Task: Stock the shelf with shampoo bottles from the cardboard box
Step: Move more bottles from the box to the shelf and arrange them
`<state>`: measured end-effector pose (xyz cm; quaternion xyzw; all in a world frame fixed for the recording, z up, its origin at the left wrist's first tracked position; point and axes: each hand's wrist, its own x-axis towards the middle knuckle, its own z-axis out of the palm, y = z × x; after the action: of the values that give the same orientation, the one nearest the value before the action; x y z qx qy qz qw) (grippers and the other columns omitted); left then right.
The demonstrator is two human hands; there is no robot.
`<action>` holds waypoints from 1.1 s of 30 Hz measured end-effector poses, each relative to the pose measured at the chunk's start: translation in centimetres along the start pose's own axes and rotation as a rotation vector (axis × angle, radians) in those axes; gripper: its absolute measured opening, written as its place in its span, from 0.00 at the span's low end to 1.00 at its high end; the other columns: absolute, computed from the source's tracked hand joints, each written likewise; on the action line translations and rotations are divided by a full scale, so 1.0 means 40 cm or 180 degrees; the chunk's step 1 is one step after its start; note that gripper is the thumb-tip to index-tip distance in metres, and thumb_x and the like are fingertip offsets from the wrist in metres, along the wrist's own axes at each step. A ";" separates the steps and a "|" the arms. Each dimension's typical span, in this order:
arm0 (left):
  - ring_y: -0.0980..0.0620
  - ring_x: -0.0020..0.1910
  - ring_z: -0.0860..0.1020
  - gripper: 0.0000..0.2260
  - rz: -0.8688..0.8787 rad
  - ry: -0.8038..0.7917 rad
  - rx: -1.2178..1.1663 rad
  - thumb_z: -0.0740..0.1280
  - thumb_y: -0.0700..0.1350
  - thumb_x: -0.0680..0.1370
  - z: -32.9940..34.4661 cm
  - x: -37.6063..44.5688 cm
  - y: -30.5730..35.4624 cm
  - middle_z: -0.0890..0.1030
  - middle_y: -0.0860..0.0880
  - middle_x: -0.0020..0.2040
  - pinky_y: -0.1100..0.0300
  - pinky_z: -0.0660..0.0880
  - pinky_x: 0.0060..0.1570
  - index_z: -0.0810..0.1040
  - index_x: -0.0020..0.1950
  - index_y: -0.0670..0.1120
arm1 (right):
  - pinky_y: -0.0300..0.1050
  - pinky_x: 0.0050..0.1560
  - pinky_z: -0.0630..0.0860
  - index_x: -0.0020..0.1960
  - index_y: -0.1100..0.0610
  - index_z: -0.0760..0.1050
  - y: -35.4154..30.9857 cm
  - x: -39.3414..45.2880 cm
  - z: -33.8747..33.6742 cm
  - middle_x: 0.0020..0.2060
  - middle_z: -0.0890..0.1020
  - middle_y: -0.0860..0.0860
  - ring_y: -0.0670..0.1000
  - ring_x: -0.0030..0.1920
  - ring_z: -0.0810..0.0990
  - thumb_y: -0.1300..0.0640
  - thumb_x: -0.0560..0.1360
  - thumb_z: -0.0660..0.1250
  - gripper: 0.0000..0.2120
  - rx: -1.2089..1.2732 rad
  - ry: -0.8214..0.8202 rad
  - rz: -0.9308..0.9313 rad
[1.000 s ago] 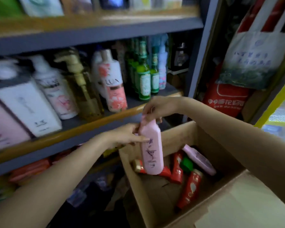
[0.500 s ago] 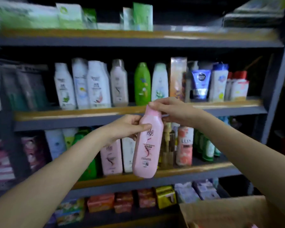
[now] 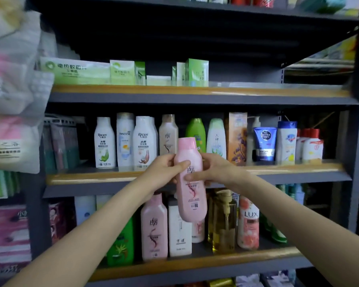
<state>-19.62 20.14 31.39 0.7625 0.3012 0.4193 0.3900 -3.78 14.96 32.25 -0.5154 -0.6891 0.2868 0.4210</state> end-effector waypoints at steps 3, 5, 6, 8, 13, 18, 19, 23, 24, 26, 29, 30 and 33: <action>0.61 0.33 0.77 0.06 0.0219 0.0363 -0.0303 0.64 0.41 0.77 -0.033 0.030 0.024 0.79 0.52 0.43 0.71 0.76 0.32 0.75 0.53 0.43 | 0.40 0.40 0.80 0.60 0.61 0.72 -0.035 0.053 -0.016 0.49 0.83 0.56 0.51 0.46 0.82 0.61 0.66 0.75 0.24 -0.0132 0.0576 -0.0326; 0.57 0.38 0.77 0.07 0.0384 0.0680 0.0081 0.64 0.39 0.76 -0.061 0.051 0.030 0.78 0.50 0.47 0.74 0.74 0.30 0.75 0.54 0.43 | 0.54 0.52 0.80 0.58 0.61 0.72 -0.054 0.098 -0.023 0.51 0.82 0.58 0.56 0.51 0.81 0.61 0.65 0.77 0.24 -0.0144 0.1024 -0.0591; 0.55 0.39 0.77 0.08 0.0417 0.0834 0.0221 0.64 0.39 0.77 -0.076 0.060 0.029 0.77 0.50 0.48 0.75 0.73 0.29 0.75 0.55 0.43 | 0.56 0.54 0.79 0.56 0.60 0.72 -0.065 0.116 -0.024 0.51 0.81 0.59 0.57 0.52 0.81 0.61 0.65 0.77 0.23 -0.0163 0.1193 -0.0711; 0.52 0.40 0.77 0.07 0.0331 0.1038 0.0318 0.63 0.39 0.77 -0.104 0.077 0.020 0.77 0.50 0.48 0.69 0.74 0.33 0.76 0.54 0.45 | 0.55 0.53 0.78 0.54 0.60 0.72 -0.082 0.155 -0.021 0.50 0.81 0.59 0.56 0.51 0.80 0.59 0.64 0.77 0.22 -0.0290 0.1372 -0.0886; 0.50 0.39 0.76 0.08 0.0165 0.1162 0.0372 0.62 0.38 0.77 -0.153 0.112 -0.002 0.77 0.47 0.51 0.48 0.76 0.48 0.76 0.54 0.43 | 0.50 0.50 0.76 0.53 0.62 0.72 -0.086 0.237 0.002 0.42 0.79 0.52 0.52 0.45 0.77 0.61 0.64 0.77 0.21 -0.0384 0.1264 -0.0952; 0.44 0.53 0.78 0.12 0.0125 0.0971 0.0786 0.64 0.40 0.76 -0.158 0.139 -0.022 0.78 0.46 0.56 0.54 0.75 0.51 0.75 0.60 0.41 | 0.52 0.49 0.76 0.49 0.58 0.70 -0.058 0.298 0.010 0.42 0.78 0.52 0.51 0.45 0.76 0.61 0.64 0.77 0.20 -0.0592 0.1103 -0.0757; 0.45 0.55 0.78 0.14 0.0077 0.0906 0.0871 0.65 0.40 0.76 -0.156 0.145 -0.026 0.78 0.46 0.58 0.54 0.75 0.53 0.74 0.61 0.41 | 0.50 0.47 0.77 0.49 0.57 0.70 -0.051 0.304 0.013 0.41 0.78 0.51 0.51 0.44 0.76 0.60 0.64 0.78 0.20 -0.0625 0.1070 -0.0685; 0.47 0.59 0.76 0.18 -0.0091 0.0699 0.1099 0.65 0.42 0.76 -0.138 0.164 -0.047 0.77 0.45 0.62 0.50 0.74 0.61 0.71 0.65 0.41 | 0.45 0.41 0.76 0.51 0.57 0.68 -0.032 0.320 0.015 0.42 0.77 0.51 0.52 0.44 0.76 0.58 0.65 0.77 0.22 -0.0717 0.0970 -0.0429; 0.47 0.60 0.76 0.18 -0.0103 0.0680 0.1100 0.65 0.42 0.76 -0.133 0.167 -0.051 0.77 0.44 0.62 0.49 0.74 0.61 0.70 0.65 0.41 | 0.45 0.40 0.76 0.52 0.57 0.67 -0.032 0.323 0.013 0.41 0.77 0.50 0.52 0.44 0.77 0.58 0.65 0.77 0.23 -0.0713 0.0950 -0.0384; 0.46 0.58 0.76 0.18 -0.0121 0.0687 0.1079 0.66 0.41 0.76 -0.125 0.176 -0.060 0.77 0.44 0.61 0.49 0.74 0.60 0.70 0.65 0.40 | 0.44 0.37 0.77 0.53 0.58 0.65 -0.039 0.328 0.013 0.39 0.74 0.49 0.52 0.43 0.76 0.58 0.65 0.77 0.25 -0.0793 0.0944 -0.0355; 0.47 0.56 0.78 0.16 -0.0119 0.0737 0.1085 0.66 0.42 0.75 -0.117 0.185 -0.071 0.79 0.45 0.57 0.51 0.76 0.57 0.72 0.62 0.41 | 0.50 0.51 0.77 0.58 0.60 0.66 -0.050 0.335 0.019 0.49 0.72 0.55 0.56 0.49 0.75 0.56 0.65 0.77 0.28 -0.1329 0.1073 -0.0354; 0.47 0.54 0.78 0.15 -0.0104 0.0744 0.1179 0.66 0.43 0.75 -0.115 0.187 -0.075 0.80 0.45 0.56 0.50 0.77 0.55 0.73 0.60 0.42 | 0.48 0.54 0.73 0.61 0.62 0.65 -0.054 0.334 0.024 0.54 0.71 0.57 0.57 0.53 0.74 0.54 0.66 0.76 0.30 -0.1556 0.1119 -0.0310; 0.46 0.51 0.78 0.14 -0.0103 0.0752 0.1685 0.66 0.45 0.75 -0.112 0.196 -0.080 0.80 0.44 0.53 0.49 0.76 0.54 0.74 0.58 0.42 | 0.45 0.53 0.70 0.63 0.64 0.63 -0.055 0.325 0.042 0.60 0.69 0.61 0.59 0.59 0.73 0.53 0.68 0.75 0.32 -0.1901 0.1058 -0.0108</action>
<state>-20.29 29.47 33.41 0.7788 0.4556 0.4056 0.1463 -7.79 26.72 36.96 -0.6442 -0.6731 -0.0226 0.3627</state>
